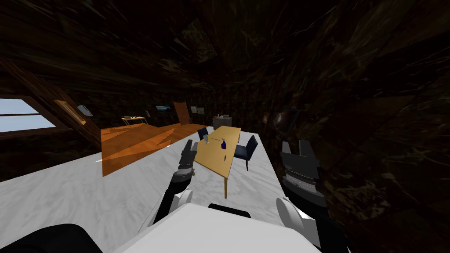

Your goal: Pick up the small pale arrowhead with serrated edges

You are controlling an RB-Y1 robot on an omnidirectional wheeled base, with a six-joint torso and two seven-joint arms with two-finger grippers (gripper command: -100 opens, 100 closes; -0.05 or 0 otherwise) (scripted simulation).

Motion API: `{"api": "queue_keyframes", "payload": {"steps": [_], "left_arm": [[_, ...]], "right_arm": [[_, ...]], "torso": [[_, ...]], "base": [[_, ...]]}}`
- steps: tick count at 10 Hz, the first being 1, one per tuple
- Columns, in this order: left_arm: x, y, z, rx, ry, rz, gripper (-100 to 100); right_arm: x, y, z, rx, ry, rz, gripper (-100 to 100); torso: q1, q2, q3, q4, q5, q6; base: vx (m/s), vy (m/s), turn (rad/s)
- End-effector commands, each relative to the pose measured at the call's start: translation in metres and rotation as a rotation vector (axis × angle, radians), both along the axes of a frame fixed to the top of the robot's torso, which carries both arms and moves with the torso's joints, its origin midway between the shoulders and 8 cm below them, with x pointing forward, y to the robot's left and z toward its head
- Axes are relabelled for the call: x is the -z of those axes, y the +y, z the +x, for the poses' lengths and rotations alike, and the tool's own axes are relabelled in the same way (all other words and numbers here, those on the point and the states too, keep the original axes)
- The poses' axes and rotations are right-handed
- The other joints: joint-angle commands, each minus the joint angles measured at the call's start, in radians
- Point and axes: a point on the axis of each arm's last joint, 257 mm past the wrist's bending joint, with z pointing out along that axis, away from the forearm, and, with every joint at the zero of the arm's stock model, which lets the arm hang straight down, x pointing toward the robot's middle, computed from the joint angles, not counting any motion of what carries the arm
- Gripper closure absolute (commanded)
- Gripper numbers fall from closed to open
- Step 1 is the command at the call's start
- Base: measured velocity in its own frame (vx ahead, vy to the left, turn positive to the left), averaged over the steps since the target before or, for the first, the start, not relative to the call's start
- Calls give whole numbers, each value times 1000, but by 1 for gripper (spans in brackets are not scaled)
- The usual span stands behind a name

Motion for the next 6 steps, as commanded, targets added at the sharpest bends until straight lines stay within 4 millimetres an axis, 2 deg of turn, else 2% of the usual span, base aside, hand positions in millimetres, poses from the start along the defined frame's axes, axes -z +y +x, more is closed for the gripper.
{"api": "queue_keyframes", "payload": {"steps": [1,2,3,6], "left_arm": [[12,-2,6,-2,38,44,-100],[30,-2,13,-14,88,92,-100],[30,-2,13,-14,88,92,-100],[69,1,26,-49,189,180,-100]], "right_arm": [[0,0,0,0,0,0,0],[0,0,0,0,0,0,0],[0,0,0,0,0,0,0],[0,0,0,0,0,0,0]], "torso": [[0,0,0,0,0,0],[-1,0,0,0,0,0],[-3,1,1,0,-1,0],[-4,2,1,0,-1,0]], "base": [[-4,-22,-70],[-19,-57,-160],[-16,-56,-42],[-23,-60,-81]]}}
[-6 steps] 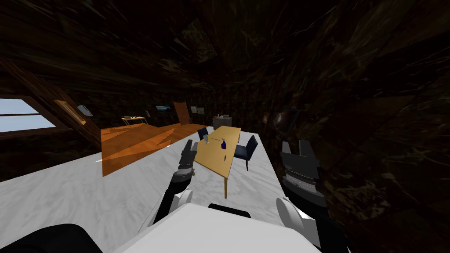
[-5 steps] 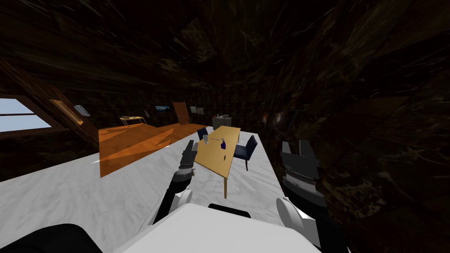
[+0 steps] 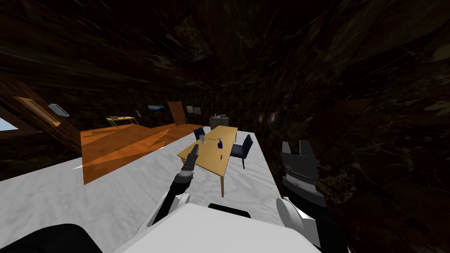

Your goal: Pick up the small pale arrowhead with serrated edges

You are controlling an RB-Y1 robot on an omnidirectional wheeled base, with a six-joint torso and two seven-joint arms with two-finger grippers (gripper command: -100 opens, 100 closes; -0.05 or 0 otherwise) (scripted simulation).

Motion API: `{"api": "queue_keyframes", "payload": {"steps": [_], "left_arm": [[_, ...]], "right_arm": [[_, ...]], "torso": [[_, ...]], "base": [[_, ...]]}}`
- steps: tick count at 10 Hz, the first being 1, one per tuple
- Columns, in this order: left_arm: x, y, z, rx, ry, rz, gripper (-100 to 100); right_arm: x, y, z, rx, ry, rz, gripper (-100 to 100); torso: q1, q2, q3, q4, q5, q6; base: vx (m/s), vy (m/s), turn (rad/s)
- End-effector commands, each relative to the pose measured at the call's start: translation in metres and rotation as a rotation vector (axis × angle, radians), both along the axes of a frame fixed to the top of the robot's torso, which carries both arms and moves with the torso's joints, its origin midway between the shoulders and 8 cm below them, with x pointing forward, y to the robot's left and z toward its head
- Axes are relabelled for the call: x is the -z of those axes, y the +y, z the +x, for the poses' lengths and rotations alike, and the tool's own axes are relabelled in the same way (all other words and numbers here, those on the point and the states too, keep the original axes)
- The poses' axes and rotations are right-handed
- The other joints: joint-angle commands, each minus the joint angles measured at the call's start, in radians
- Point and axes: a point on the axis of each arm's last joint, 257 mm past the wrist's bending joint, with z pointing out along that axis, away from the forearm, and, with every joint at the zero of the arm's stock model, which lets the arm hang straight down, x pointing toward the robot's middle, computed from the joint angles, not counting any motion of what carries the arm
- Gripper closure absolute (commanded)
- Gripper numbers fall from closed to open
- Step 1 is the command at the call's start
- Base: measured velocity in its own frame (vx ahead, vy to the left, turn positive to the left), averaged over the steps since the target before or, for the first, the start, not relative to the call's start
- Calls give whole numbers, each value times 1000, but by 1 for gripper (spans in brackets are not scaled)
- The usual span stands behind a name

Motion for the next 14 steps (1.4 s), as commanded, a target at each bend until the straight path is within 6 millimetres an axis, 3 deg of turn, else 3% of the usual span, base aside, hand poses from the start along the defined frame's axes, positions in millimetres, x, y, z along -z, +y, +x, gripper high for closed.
{"api": "queue_keyframes", "payload": {"steps": [1,3,4,8,9,12,13,14], "left_arm": [[23,2,6,-25,61,55,-100],[57,7,12,-59,142,125,-100],[57,7,12,-59,142,125,-100],[130,22,17,-121,317,280,-100],[132,23,17,-121,321,279,-100],[187,34,16,-149,448,404,-100],[192,35,15,-149,458,404,-100],[212,39,14,-153,504,446,-100]], "right_arm": [[0,0,0,0,0,0,0],[0,0,0,0,0,0,0],[0,0,0,0,0,0,0],[0,0,0,0,0,0,0],[0,0,0,0,0,0,0],[0,0,0,0,0,0,0],[0,0,0,0,0,0,0],[0,0,0,0,0,0,0]], "torso": [[0,0,0,0,0,0],[-1,0,0,0,0,0],[-1,0,0,0,0,0],[-1,0,0,0,0,0],[-2,0,0,0,0,0],[0,-1,0,0,0,0],[-2,-1,-1,0,-1,0],[0,-1,-1,0,0,0]], "base": [[-28,-89,-138],[-23,-86,-127],[-21,-55,-32],[-27,-82,-130],[-12,-72,-40],[-3,-81,-123],[7,-77,-29],[7,-51,-69]]}}
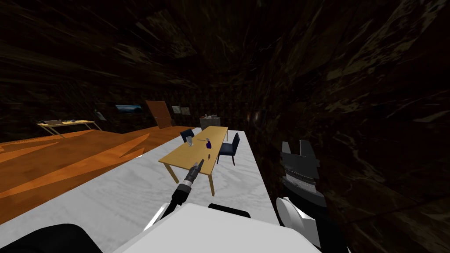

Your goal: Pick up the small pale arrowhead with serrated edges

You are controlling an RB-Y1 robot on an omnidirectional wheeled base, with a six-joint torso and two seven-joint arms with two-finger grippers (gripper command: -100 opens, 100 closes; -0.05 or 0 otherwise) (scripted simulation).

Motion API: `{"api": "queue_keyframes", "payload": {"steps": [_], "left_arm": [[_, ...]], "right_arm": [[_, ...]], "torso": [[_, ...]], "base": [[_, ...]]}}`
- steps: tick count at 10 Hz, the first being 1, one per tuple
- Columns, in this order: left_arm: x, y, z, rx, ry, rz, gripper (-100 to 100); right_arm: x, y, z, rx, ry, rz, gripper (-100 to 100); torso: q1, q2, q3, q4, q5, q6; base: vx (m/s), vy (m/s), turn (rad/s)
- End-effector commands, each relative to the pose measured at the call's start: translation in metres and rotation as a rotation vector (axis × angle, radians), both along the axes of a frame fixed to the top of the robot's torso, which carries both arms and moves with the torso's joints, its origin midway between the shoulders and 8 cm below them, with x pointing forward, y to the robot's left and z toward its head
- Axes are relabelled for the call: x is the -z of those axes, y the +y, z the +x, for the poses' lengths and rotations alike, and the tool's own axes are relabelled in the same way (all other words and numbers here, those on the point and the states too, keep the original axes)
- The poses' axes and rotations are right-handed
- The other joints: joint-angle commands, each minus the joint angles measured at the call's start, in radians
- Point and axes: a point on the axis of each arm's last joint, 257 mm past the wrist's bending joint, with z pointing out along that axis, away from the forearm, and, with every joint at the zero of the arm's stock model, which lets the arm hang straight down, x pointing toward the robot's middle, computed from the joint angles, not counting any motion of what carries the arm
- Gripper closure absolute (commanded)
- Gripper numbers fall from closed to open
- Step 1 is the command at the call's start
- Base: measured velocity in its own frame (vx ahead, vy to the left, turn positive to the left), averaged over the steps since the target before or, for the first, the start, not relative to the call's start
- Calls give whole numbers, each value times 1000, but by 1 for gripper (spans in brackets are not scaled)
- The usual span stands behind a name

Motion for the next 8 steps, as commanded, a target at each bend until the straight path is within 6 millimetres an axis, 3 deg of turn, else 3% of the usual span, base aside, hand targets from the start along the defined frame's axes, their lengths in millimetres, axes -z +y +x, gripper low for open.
{"api": "queue_keyframes", "payload": {"steps": [1,2,3,4,5,8], "left_arm": [[26,8,-6,-4,72,63,-100],[44,11,-7,-2,114,102,-100],[45,12,-7,-3,118,102,-100],[62,15,-8,2,158,141,-100],[64,16,-9,1,163,141,-100],[96,23,-11,16,244,218,-100]], "right_arm": [[0,0,0,0,0,0,0],[0,0,0,0,0,0,0],[0,0,0,0,0,0,0],[0,0,0,0,0,0,0],[0,0,0,0,0,0,0],[0,0,0,0,0,0,0]], "torso": [[0,0,0,0,0,0],[0,0,0,0,0,0],[-1,-1,-1,0,0,0],[0,-1,-1,0,0,0],[1,-2,-1,0,0,0],[2,-1,-1,0,0,0]], "base": [[16,-63,-136],[29,-70,-123],[30,-46,-21],[47,-36,-52],[35,-23,-37],[35,-27,-43]]}}
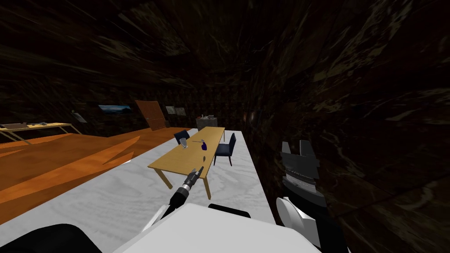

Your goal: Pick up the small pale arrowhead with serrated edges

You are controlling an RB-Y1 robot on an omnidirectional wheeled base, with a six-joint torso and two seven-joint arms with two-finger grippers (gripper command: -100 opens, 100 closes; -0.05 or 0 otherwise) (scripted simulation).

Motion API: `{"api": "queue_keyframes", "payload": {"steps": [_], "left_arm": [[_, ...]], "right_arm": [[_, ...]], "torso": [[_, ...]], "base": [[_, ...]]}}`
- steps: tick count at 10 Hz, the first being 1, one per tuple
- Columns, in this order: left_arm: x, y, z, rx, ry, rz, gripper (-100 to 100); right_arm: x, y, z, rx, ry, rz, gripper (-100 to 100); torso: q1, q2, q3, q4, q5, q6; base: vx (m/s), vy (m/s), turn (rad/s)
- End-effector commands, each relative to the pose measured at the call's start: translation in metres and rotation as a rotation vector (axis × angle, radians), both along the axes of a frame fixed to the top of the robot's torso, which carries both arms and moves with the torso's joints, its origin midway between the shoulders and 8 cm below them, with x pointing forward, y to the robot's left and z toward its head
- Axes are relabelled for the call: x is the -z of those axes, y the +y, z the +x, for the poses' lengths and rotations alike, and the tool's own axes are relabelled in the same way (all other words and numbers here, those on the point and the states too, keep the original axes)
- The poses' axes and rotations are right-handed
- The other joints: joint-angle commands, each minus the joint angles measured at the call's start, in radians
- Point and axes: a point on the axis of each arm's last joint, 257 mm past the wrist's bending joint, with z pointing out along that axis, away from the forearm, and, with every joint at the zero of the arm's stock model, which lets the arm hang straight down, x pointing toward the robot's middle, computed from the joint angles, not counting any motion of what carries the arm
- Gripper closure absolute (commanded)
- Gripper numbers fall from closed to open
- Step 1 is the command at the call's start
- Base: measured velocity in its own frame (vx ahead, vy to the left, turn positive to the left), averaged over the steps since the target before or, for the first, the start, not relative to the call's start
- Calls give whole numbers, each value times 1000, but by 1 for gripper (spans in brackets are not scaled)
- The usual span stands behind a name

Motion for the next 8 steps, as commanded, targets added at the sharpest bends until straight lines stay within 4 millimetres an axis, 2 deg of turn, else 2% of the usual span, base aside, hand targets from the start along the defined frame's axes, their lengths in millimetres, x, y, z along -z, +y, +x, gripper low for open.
{"api": "queue_keyframes", "payload": {"steps": [1,2,3,4,5,6,8], "left_arm": [[22,3,-1,15,56,56,-100],[26,5,-3,12,65,56,-100],[38,9,-3,24,99,92,-100],[40,9,-4,23,103,92,-100],[54,14,-4,33,139,127,-100],[54,14,-4,33,139,127,-100],[76,24,-4,55,201,192,-100]], "right_arm": [[0,0,0,0,0,0,0],[0,0,0,0,0,0,0],[0,0,0,0,0,0,0],[0,0,0,0,0,0,0],[0,0,0,0,0,0,0],[0,0,0,0,0,0,0],[0,0,0,0,0,0,0]], "torso": [[0,0,0,0,0,0],[0,-2,-1,0,0,0],[0,-1,-1,0,0,0],[0,-1,-1,0,0,0],[1,0,0,0,0,0],[1,-1,0,0,0,0],[2,-1,-1,0,0,0]], "base": [[85,-30,-78],[62,-16,-27],[57,-18,-32],[45,-12,-15],[57,-14,-33],[50,-7,-12],[79,-1,-28]]}}
